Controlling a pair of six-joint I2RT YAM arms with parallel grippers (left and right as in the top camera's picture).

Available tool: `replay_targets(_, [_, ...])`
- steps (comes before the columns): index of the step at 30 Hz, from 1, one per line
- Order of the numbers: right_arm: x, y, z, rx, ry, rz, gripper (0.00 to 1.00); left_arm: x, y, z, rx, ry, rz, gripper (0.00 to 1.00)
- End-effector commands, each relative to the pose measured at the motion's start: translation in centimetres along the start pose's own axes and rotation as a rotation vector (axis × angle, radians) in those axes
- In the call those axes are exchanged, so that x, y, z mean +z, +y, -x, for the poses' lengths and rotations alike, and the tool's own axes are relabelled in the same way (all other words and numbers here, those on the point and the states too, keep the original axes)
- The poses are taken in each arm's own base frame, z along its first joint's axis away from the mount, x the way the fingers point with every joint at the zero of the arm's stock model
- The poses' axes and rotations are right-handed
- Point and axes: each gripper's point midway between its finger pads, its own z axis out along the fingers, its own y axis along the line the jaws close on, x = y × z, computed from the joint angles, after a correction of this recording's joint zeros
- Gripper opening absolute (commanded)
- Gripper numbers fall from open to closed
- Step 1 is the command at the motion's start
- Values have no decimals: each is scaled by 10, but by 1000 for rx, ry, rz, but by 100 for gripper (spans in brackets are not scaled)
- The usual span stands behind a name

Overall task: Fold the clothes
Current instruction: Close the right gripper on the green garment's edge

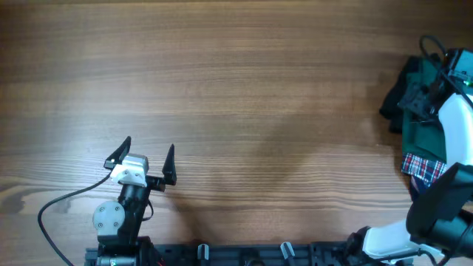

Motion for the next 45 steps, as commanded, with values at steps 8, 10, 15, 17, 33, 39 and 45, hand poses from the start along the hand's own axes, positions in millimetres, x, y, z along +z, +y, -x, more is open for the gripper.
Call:
replay_targets(8, [26, -5, -14, -4, 76, -68, 100, 0, -2, -2, 4, 4, -13, 100])
replay_targets(10, [26, -7, -14, -4, 79, -73, 100, 0, -2, -2, 3, 4, -13, 100])
replay_targets(15, [25, 0, -17, -19, 93, -24, 100, 0, -2, -2, 3, 4, -13, 100])
replay_targets(17, [23, 4, -17, -26, 91, 1, 100, 0, -2, -2, 3, 4, -13, 100])
replay_targets(33, [-30, -8, -11, -27, 15, 31, 100, 0, -2, -2, 3, 4, -13, 100])
replay_targets(39, [-17, -24, -14, -35, 40, -72, 100, 0, -2, -2, 3, 4, -13, 100])
replay_targets(45, [-8, -39, -12, -16, 49, -89, 100, 0, -2, -2, 3, 4, -13, 100])
